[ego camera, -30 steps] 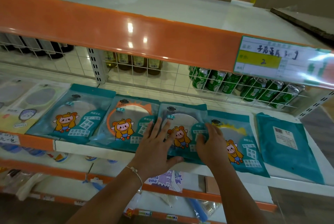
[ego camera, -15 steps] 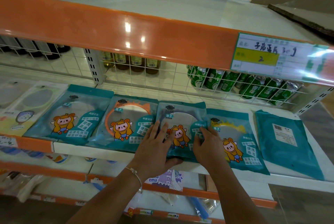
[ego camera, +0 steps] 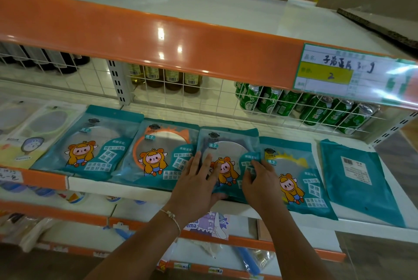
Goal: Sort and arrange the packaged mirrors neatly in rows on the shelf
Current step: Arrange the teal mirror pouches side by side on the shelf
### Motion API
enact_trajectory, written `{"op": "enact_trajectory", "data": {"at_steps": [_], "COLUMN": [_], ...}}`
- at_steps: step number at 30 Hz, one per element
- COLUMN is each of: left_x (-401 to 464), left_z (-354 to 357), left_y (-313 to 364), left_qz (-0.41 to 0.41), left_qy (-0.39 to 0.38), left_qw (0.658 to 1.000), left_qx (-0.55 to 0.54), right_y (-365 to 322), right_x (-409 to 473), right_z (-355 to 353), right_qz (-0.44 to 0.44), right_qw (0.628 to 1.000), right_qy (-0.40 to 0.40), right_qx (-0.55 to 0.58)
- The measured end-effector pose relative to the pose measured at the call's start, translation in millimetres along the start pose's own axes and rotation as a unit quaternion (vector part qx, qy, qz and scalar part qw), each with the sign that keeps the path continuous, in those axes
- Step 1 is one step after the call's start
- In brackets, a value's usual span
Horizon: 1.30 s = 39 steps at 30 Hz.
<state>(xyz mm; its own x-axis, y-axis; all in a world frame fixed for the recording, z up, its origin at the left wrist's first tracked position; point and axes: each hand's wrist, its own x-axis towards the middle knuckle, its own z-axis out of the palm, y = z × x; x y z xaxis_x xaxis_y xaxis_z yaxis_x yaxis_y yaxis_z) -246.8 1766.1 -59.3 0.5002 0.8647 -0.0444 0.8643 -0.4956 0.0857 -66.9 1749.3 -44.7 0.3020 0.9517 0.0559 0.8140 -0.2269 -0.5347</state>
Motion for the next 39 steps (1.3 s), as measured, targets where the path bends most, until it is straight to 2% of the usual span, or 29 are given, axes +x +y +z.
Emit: {"op": "enact_trajectory", "data": {"at_steps": [11,16,19,22,24,28,36,39], "left_x": [2,8,10,10,12,26,62,75], "left_z": [-8,-17,-13,-14,-19,-29,-28,-23], "left_y": [-5,2,11,23,27,42,141,179], "left_qz": [0.016,0.03,0.066,0.051,0.036,0.029,0.083,0.095], "left_qy": [0.0,0.091,0.156,0.124,0.124,0.127,0.153,0.125], "left_qw": [1.0,0.993,0.983,0.989,0.99,0.991,0.979,0.979], "left_qx": [-0.011,-0.075,-0.068,-0.061,-0.052,-0.031,-0.106,-0.131], "right_y": [2,8,13,16,18,35,116,157], "right_x": [-3,-2,-3,-4,-4,-3,0,0], "right_z": [3,2,0,-4,-10,-34,-99,-121], "right_qz": [-0.006,-0.017,-0.031,-0.039,-0.03,-0.045,0.064,0.099], "right_qw": [1.0,0.999,0.998,0.997,0.999,0.997,0.996,0.992], "right_qy": [0.013,0.025,0.019,-0.01,-0.016,0.045,0.057,0.071], "right_qx": [-0.014,-0.021,-0.05,-0.069,-0.03,0.036,0.034,0.031]}}
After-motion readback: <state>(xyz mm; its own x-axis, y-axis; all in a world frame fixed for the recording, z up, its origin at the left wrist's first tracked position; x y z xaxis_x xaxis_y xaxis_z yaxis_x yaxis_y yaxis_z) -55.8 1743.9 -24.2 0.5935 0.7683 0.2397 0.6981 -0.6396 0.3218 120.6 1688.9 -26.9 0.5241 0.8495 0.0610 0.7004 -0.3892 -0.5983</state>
